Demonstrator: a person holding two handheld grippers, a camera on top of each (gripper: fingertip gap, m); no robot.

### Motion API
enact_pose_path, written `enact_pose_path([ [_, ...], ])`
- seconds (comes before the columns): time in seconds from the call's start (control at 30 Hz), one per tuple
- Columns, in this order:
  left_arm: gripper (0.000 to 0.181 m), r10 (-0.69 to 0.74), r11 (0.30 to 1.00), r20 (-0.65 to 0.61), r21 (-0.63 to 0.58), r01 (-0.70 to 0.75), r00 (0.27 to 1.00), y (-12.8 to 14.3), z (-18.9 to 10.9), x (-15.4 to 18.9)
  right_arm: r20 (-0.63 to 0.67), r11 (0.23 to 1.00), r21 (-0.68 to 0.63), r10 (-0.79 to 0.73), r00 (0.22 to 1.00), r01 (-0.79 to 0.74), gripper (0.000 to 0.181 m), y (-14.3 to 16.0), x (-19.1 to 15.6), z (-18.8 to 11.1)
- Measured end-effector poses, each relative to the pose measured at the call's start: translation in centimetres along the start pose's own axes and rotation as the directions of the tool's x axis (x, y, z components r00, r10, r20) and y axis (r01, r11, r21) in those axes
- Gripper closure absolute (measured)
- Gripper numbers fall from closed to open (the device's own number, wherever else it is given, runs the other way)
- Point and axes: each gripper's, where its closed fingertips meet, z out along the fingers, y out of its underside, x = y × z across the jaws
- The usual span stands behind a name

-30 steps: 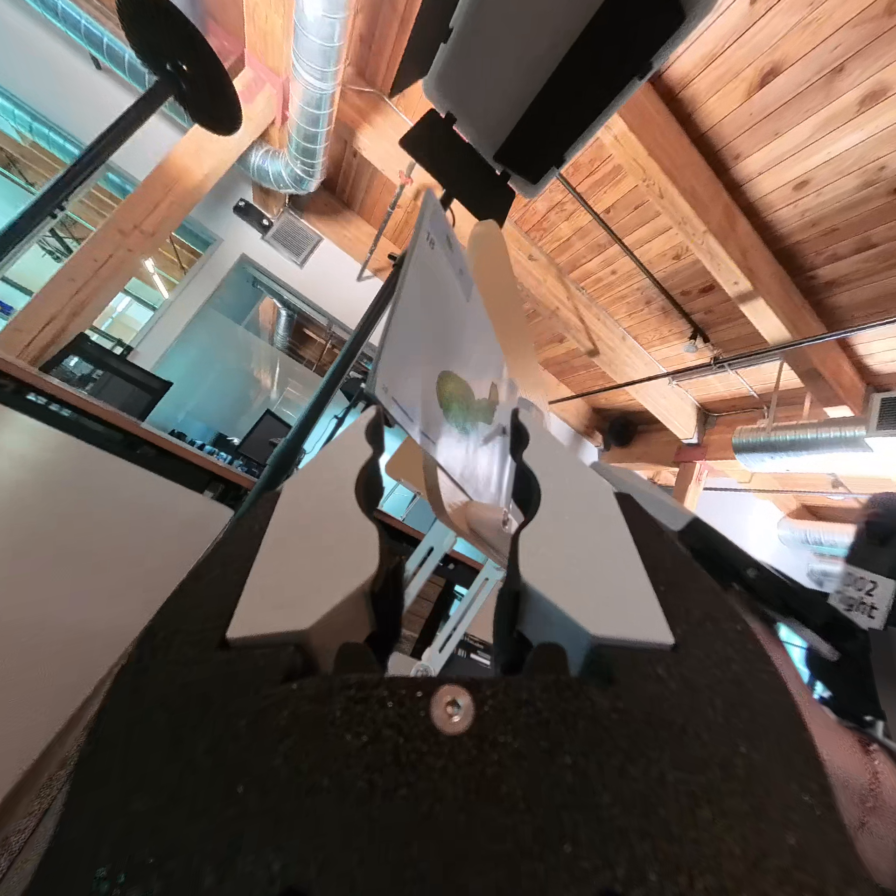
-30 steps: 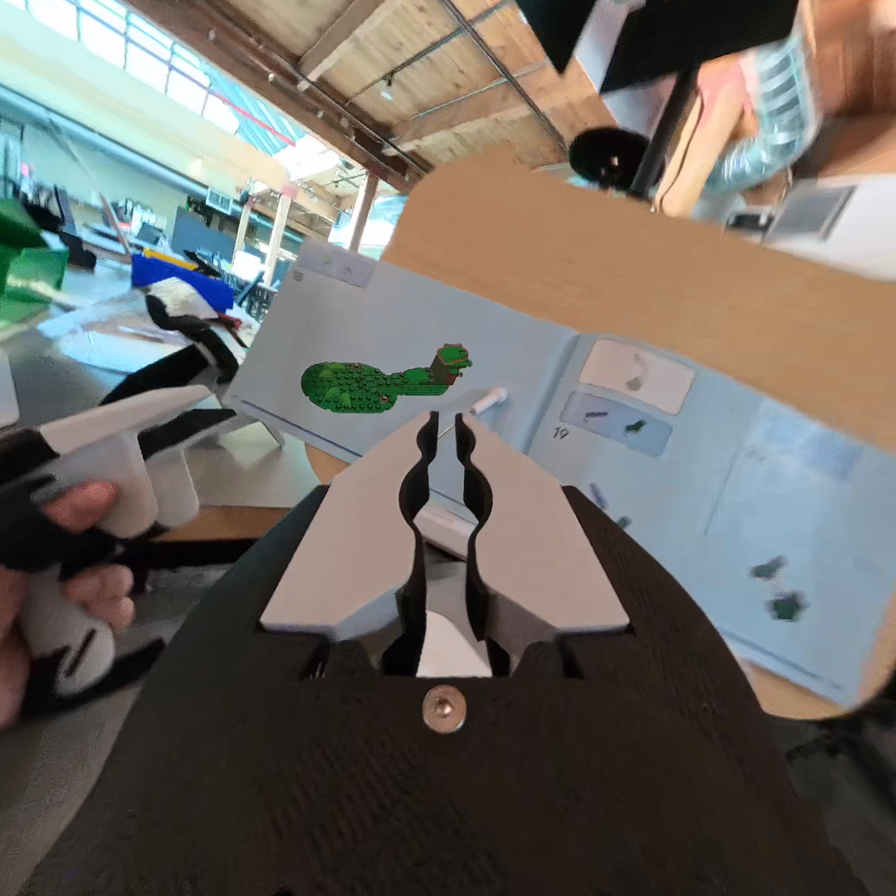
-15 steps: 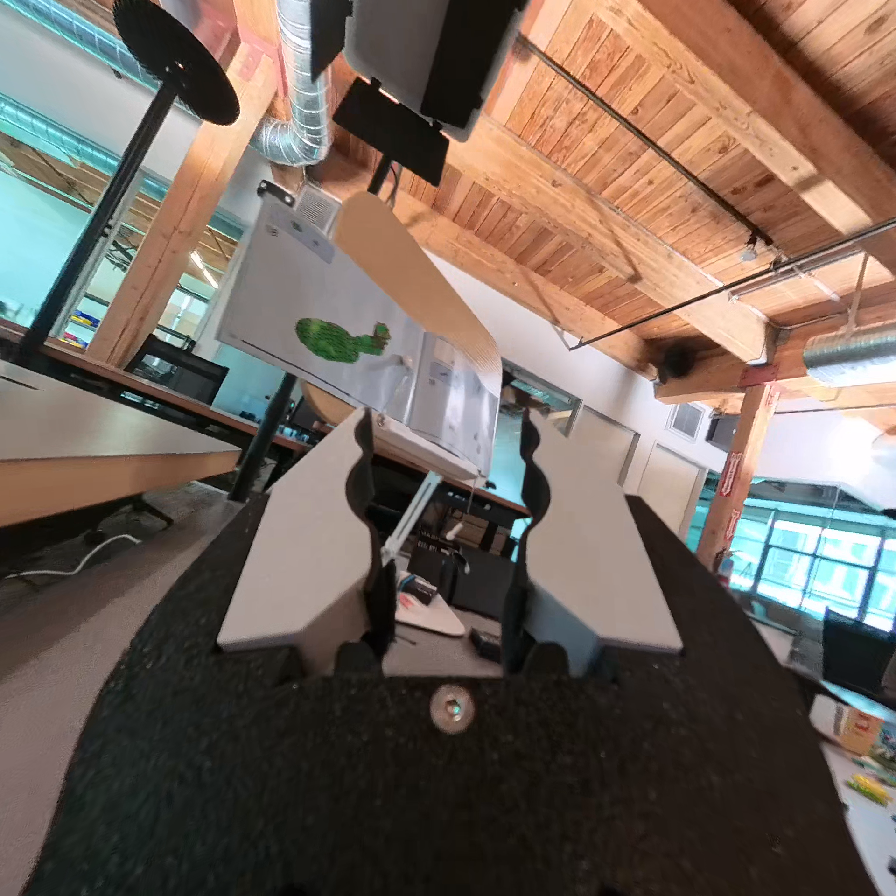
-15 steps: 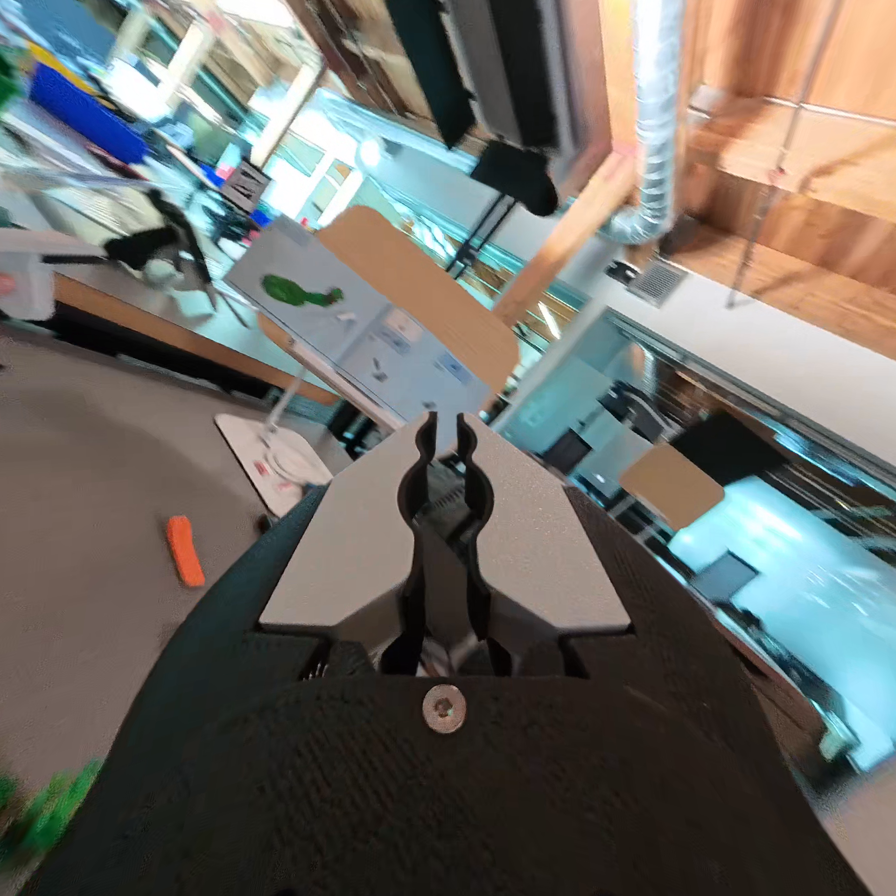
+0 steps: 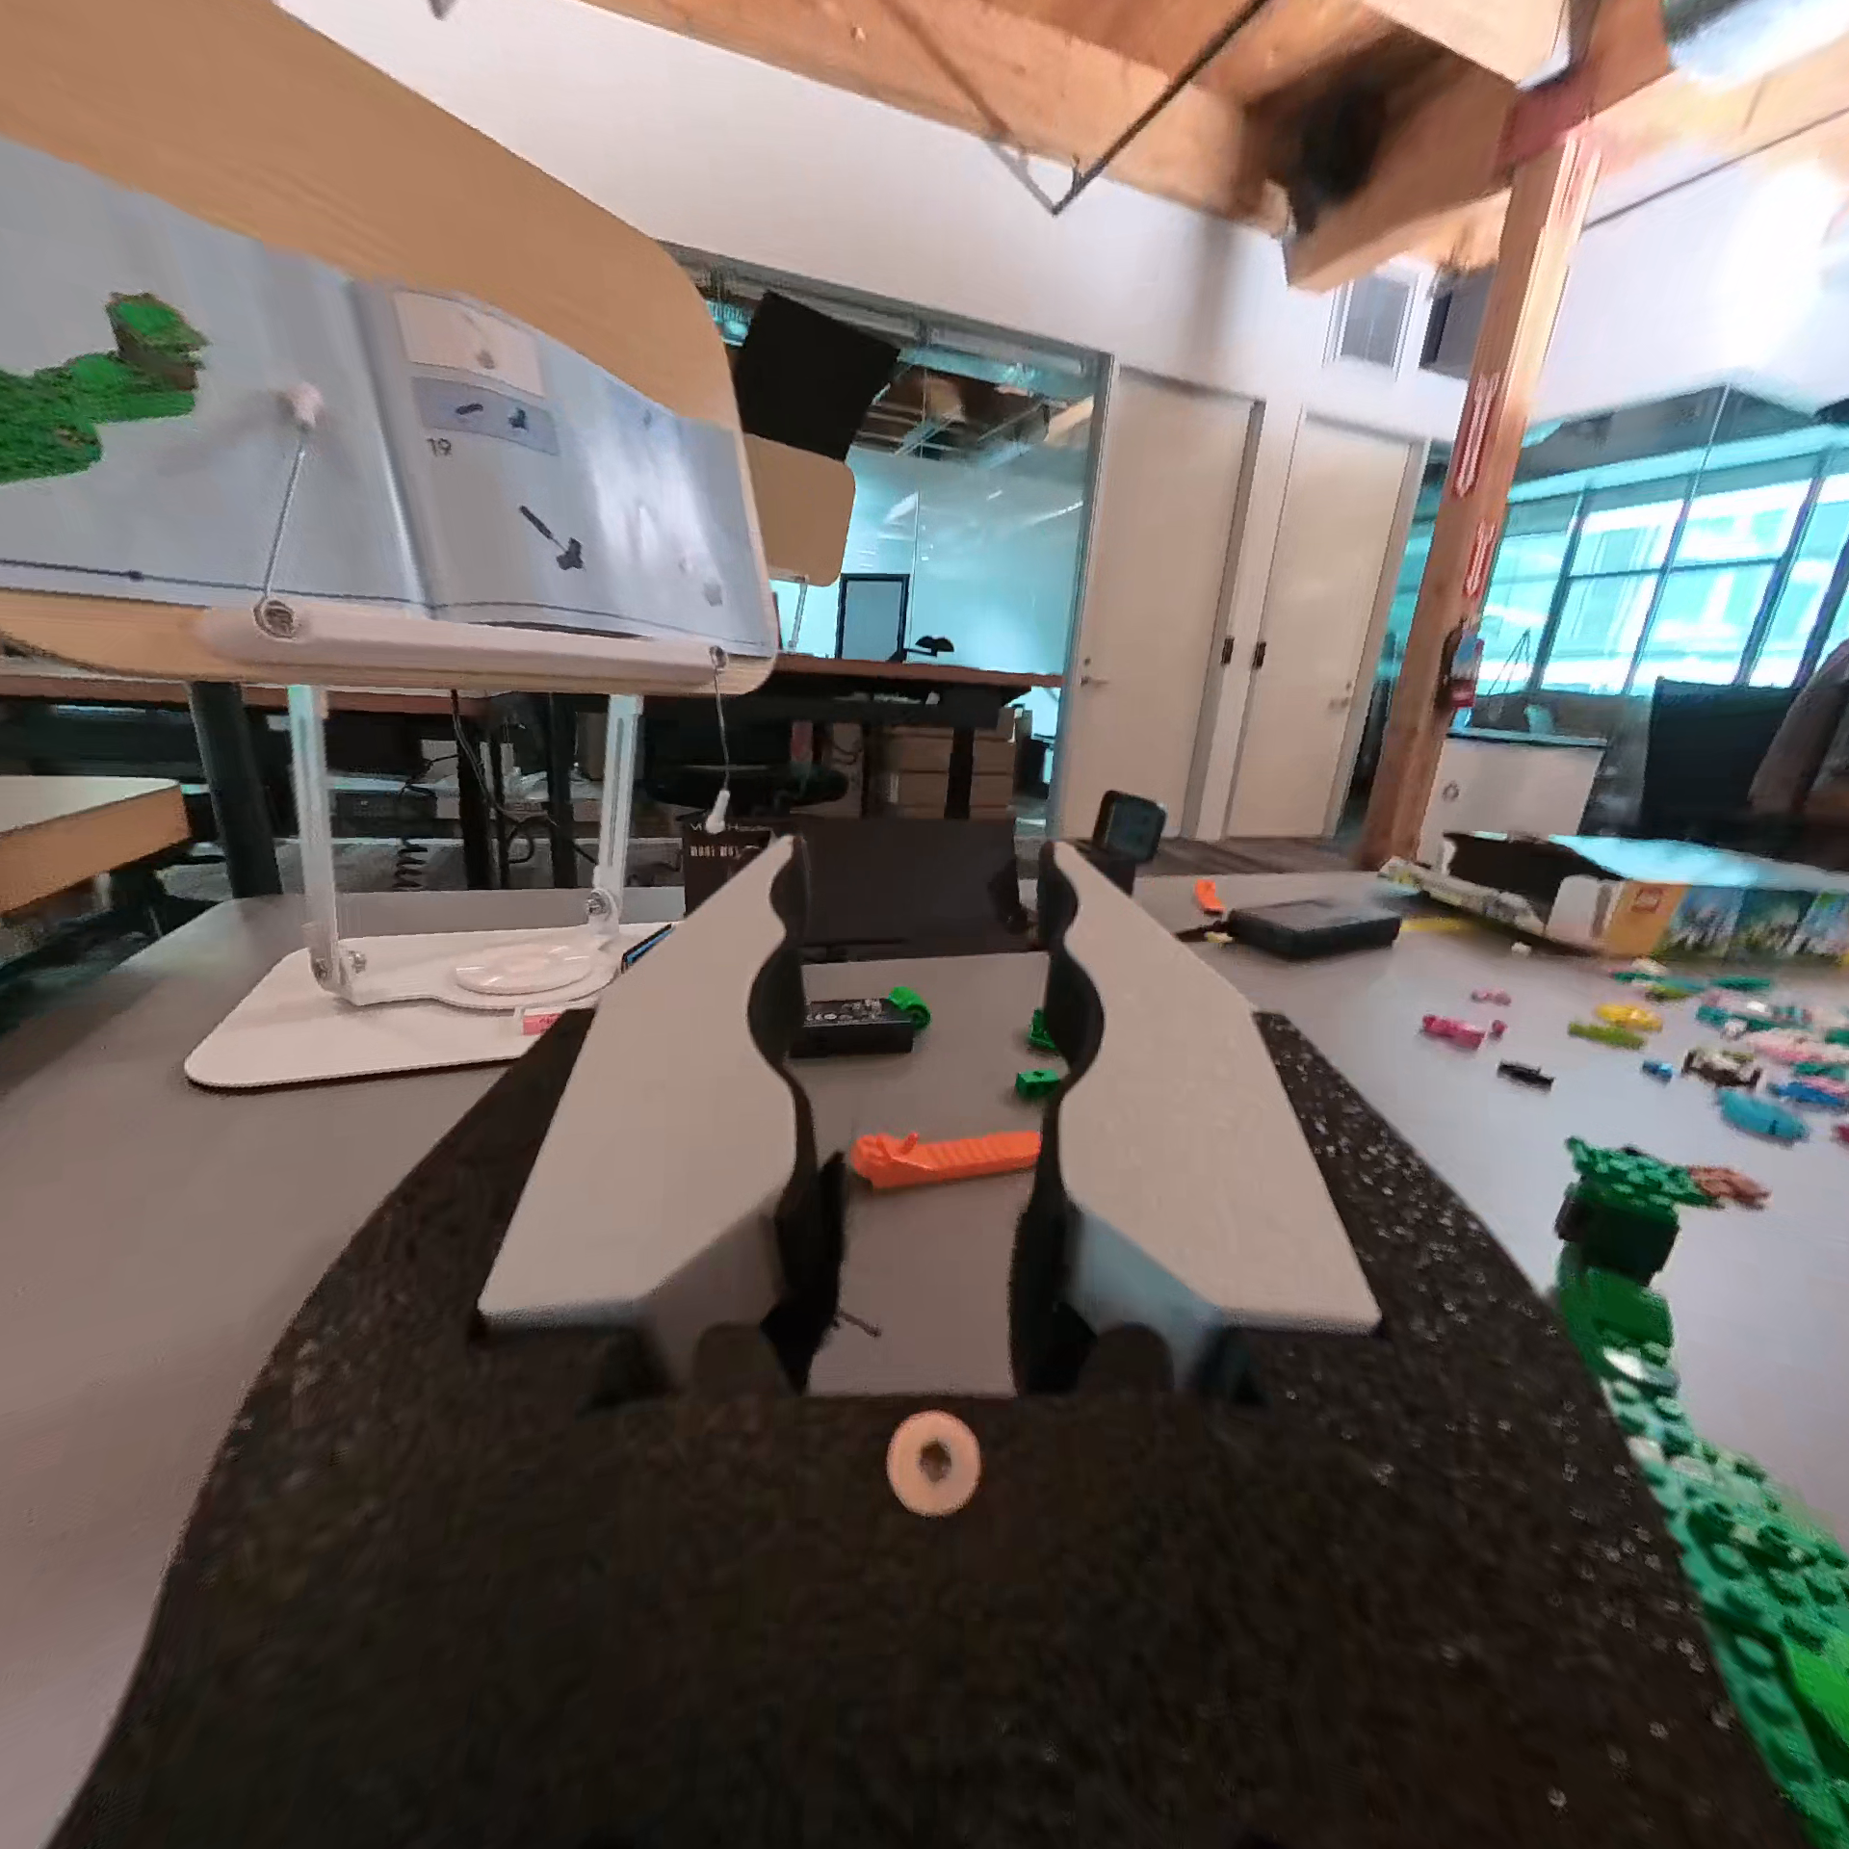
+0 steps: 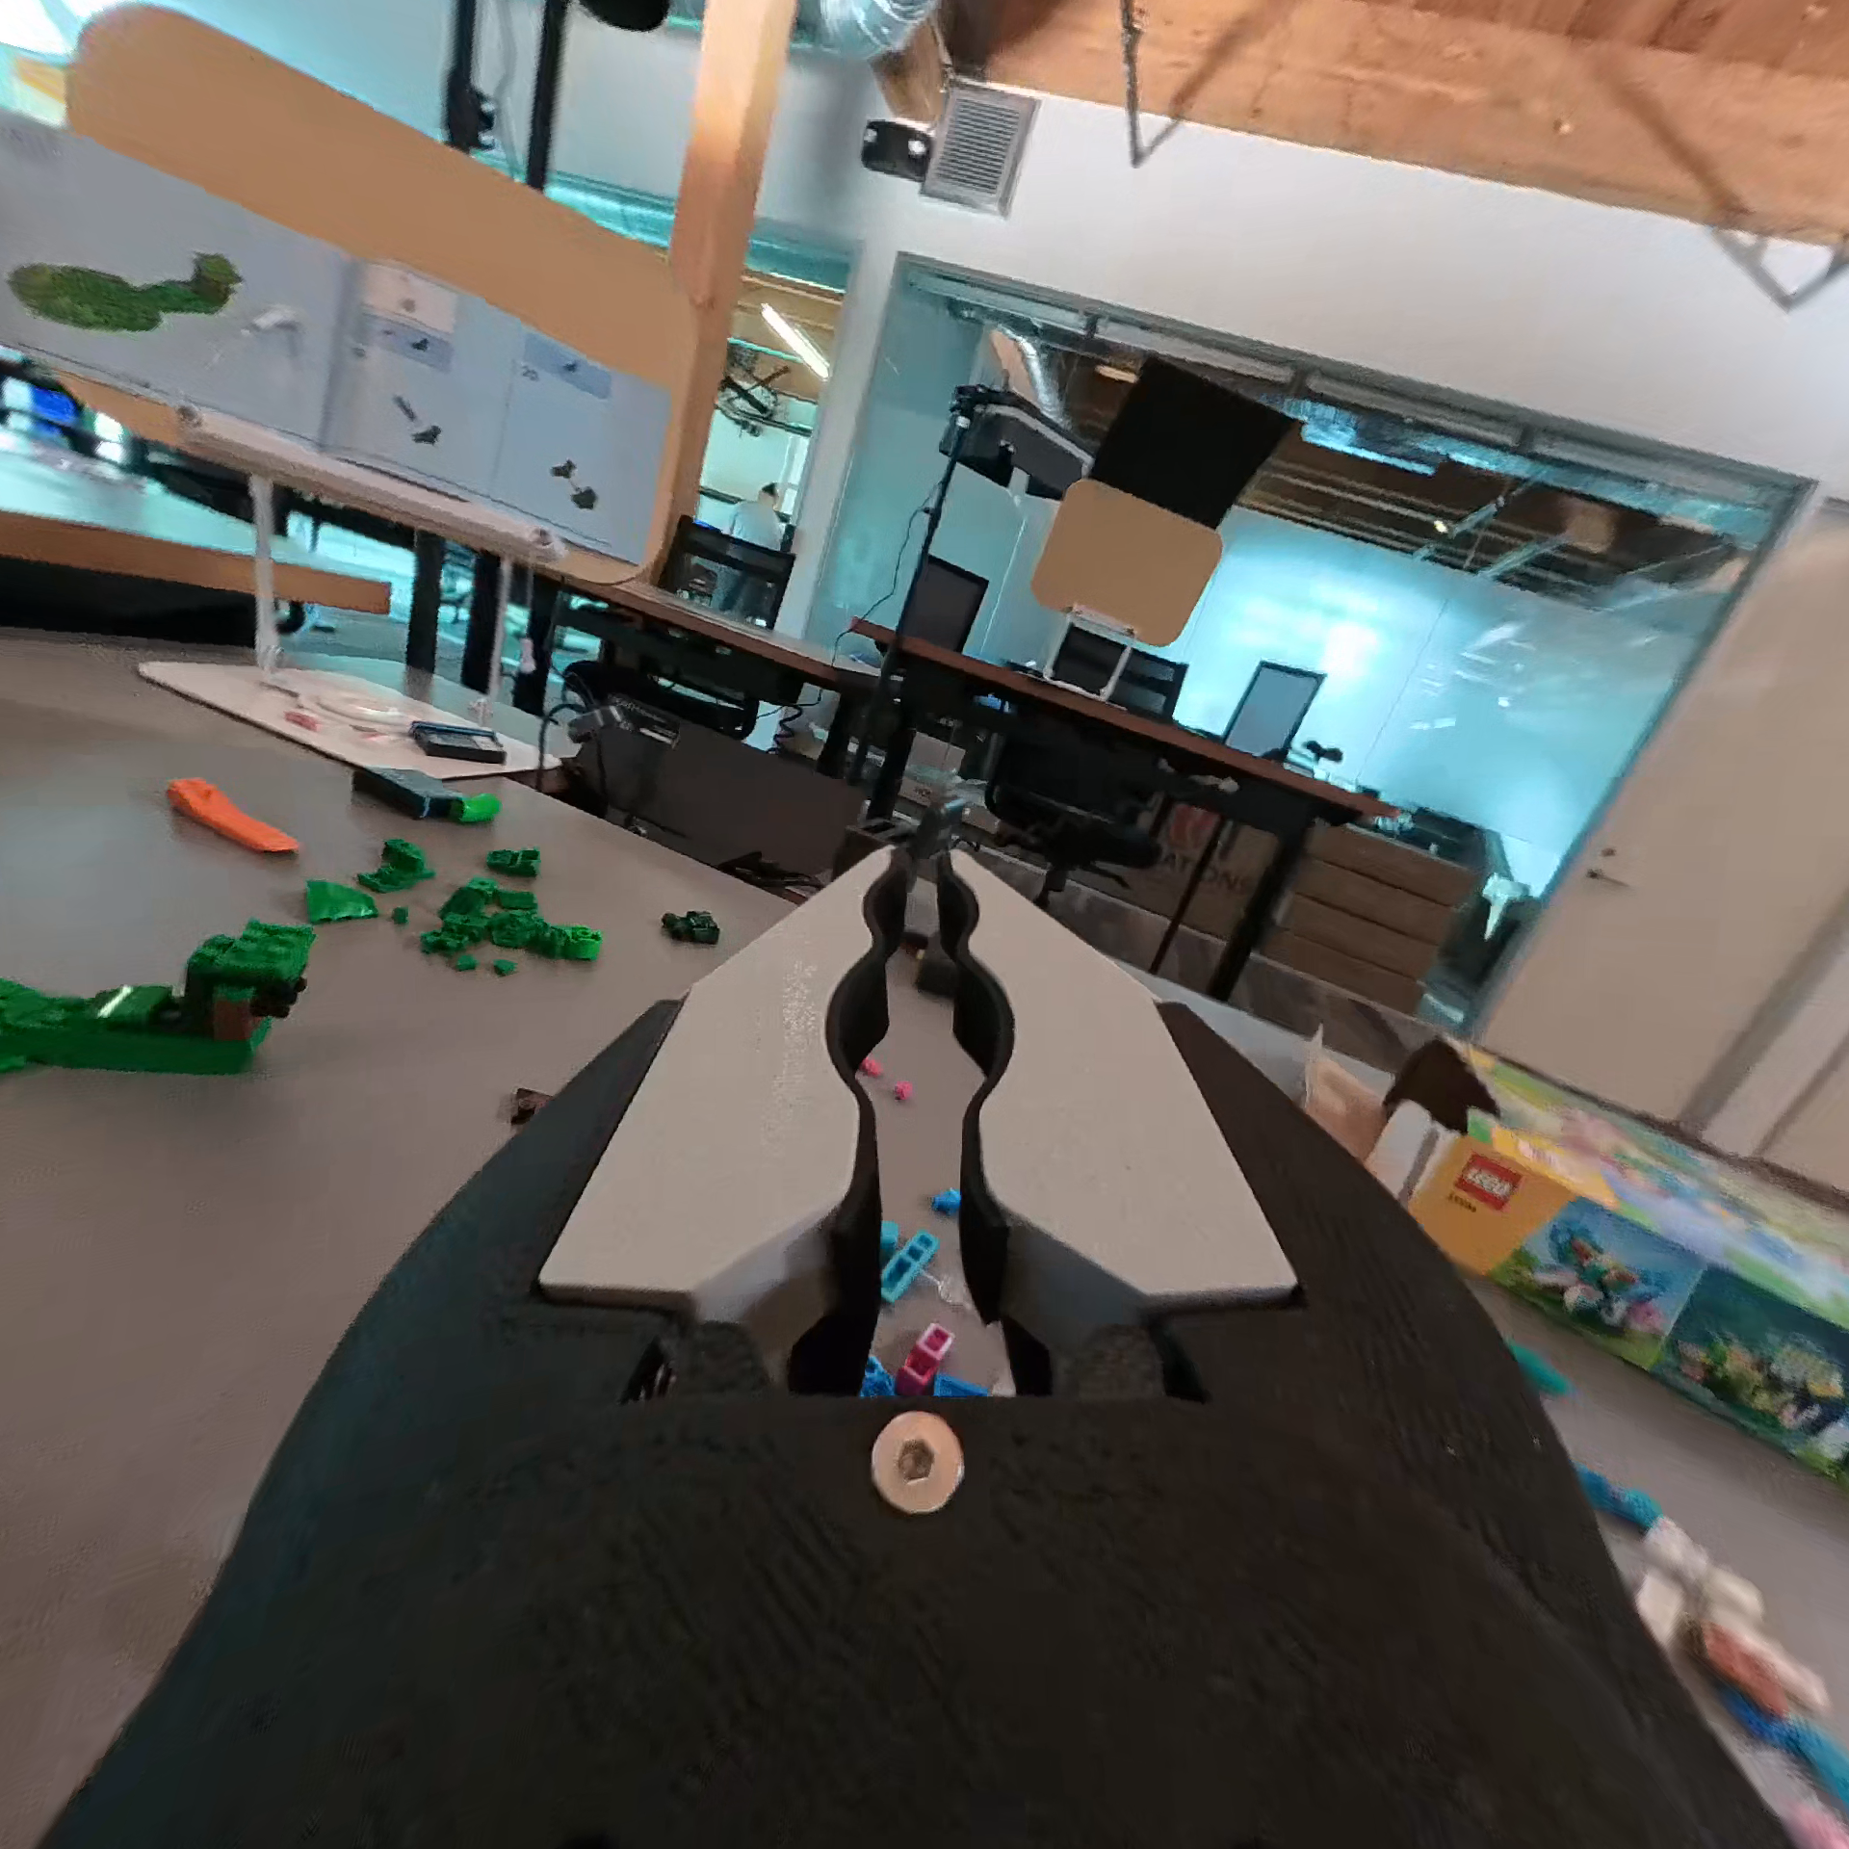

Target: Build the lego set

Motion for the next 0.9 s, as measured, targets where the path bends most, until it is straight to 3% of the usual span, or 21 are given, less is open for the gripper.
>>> enact_pose_path([
  [0.1,0.140,0.037,0.999,-0.002,-0.017,-0.037,0.999,0.3,0.1,0.4,0.016,0.992,0.041,-0.117,0.993,0.116,0.178,-0.9,-1.1,0.2],
  [0.2,0.140,0.049,0.999,0.010,-0.016,-0.049,0.999,0.3,0.0,0.2,0.049,0.991,0.043,-0.128,0.991,0.126,0.178,-0.6,-2.2,0.3],
  [0.37,0.142,0.101,0.995,0.060,-0.008,-0.101,0.993,0.2,0.0,-0.2,0.097,0.994,0.109,-0.026,0.995,0.015,0.178,-2.2,-4.3,0.4],
  [0.5,0.148,0.164,0.986,0.143,0.017,-0.168,0.976,0.2,0.9,0.2,0.212,0.977,0.187,0.067,0.975,-0.108,0.178,-4.8,-9.3,1.2],
  [0.67,0.165,0.238,0.971,0.112,-0.049,-0.234,0.965,1.8,3.1,1.3,0.297,0.981,0.149,0.076,0.952,-0.125,0.176,-4.5,-15.4,3.9],
  [0.8,0.167,0.222,0.974,0.132,0.002,-0.225,0.966,1.3,3.5,0.8,0.210,0.964,0.242,0.060,0.976,-0.111,0.165,-6.0,-15.8,5.1],
  [0.9,0.167,0.183,0.982,0.024,0.034,-0.184,0.983,1.2,3.7,2.6,0.228,0.961,0.241,0.082,0.970,-0.138,0.161,-5.8,-16.5,6.0],
])
